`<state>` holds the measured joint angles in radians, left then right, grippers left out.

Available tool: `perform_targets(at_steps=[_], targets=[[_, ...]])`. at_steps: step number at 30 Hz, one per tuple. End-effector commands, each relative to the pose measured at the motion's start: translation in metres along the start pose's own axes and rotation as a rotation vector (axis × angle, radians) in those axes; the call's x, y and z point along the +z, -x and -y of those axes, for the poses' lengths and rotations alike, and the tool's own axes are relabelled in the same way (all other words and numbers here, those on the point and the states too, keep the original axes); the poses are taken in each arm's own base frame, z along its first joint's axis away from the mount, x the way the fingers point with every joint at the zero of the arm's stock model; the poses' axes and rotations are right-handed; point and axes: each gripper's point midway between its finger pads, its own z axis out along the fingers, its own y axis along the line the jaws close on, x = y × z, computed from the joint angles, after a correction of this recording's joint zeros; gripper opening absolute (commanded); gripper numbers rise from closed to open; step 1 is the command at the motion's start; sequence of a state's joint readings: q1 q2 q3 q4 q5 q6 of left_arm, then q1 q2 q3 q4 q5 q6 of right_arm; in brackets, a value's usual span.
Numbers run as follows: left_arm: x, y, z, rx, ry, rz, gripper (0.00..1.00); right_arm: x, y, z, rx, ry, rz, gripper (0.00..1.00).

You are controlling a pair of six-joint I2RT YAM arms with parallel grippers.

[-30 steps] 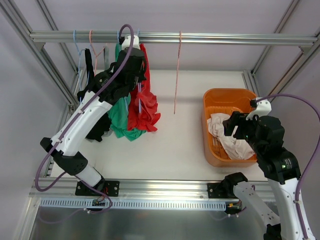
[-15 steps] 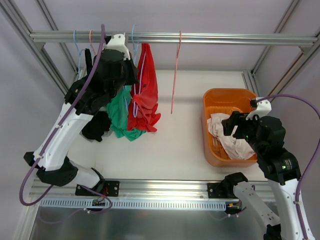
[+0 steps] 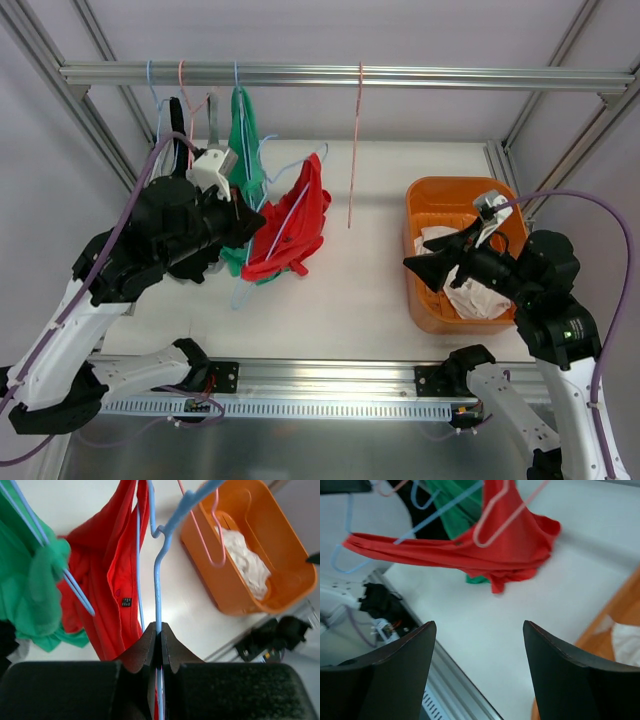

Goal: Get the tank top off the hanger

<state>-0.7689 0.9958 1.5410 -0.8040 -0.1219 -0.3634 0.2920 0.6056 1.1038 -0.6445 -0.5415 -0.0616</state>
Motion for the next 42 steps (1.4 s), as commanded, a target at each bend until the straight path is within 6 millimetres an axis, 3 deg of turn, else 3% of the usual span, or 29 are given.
perform_targets(at_steps=[1, 3, 6, 7, 9, 10, 12, 13, 16, 17, 21, 27, 31, 36, 39, 40, 42], targets=[[-0.016, -0.037, 0.023, -0.05, -0.162, -0.096, 0.0, -0.006, 0.016, -0.053, -0.019, 0.302, 0.061, 0.75], [-0.033, -0.055, 0.027, -0.058, -0.227, -0.126, 0.0, -0.004, 0.014, -0.059, 0.019, 0.353, 0.053, 0.74], [-0.041, -0.097, 0.019, -0.07, -0.244, -0.23, 0.0, 0.004, 0.013, -0.067, 0.069, 0.411, 0.065, 0.72], [-0.038, -0.119, 0.014, -0.078, -0.234, -0.293, 0.0, 0.011, 0.002, -0.067, 0.083, 0.414, 0.045, 0.71], [-0.042, -0.139, 0.008, -0.088, -0.225, -0.343, 0.0, 0.019, -0.008, -0.063, 0.075, 0.393, 0.041, 0.7], [-0.043, -0.155, 0.007, -0.098, -0.239, -0.384, 0.0, 0.03, -0.025, -0.058, 0.088, 0.366, 0.018, 0.7], [-0.046, -0.166, 0.009, -0.111, -0.265, -0.415, 0.0, 0.043, -0.038, -0.052, 0.094, 0.316, 0.017, 0.68], [-0.049, -0.174, 0.013, -0.121, -0.297, -0.445, 0.0, 0.055, -0.055, -0.043, 0.106, 0.282, -0.003, 0.68], [-0.053, -0.175, 0.018, -0.132, -0.332, -0.448, 0.0, 0.077, -0.073, -0.035, 0.126, 0.22, 0.002, 0.65], [-0.055, -0.175, 0.022, -0.134, -0.356, -0.452, 0.0, 0.084, -0.091, -0.031, 0.134, 0.212, -0.022, 0.64], [-0.062, -0.163, 0.038, -0.145, -0.452, -0.419, 0.0, 0.102, -0.11, -0.041, 0.114, 0.219, -0.028, 0.64], [-0.07, -0.15, 0.057, -0.143, -0.563, -0.389, 0.0, 0.12, -0.11, -0.04, 0.079, 0.161, 0.01, 0.61], [-0.071, -0.148, 0.061, -0.139, -0.587, -0.387, 0.0, 0.124, -0.103, -0.038, 0.065, 0.139, 0.042, 0.57], [-0.075, -0.14, 0.065, -0.134, -0.611, -0.354, 0.0, 0.131, -0.108, -0.037, 0.038, 0.131, 0.014, 0.5], [-0.075, -0.137, 0.066, -0.133, -0.617, -0.343, 0.0, 0.133, -0.11, -0.037, 0.029, 0.129, 0.007, 0.35], [-0.075, -0.137, 0.066, -0.131, -0.617, -0.34, 0.0, 0.132, -0.109, -0.037, 0.028, 0.13, 0.008, 0.2], [-0.073, -0.138, 0.065, -0.13, -0.609, -0.339, 0.0, 0.131, -0.107, -0.037, 0.027, 0.129, 0.014, 0.1]])
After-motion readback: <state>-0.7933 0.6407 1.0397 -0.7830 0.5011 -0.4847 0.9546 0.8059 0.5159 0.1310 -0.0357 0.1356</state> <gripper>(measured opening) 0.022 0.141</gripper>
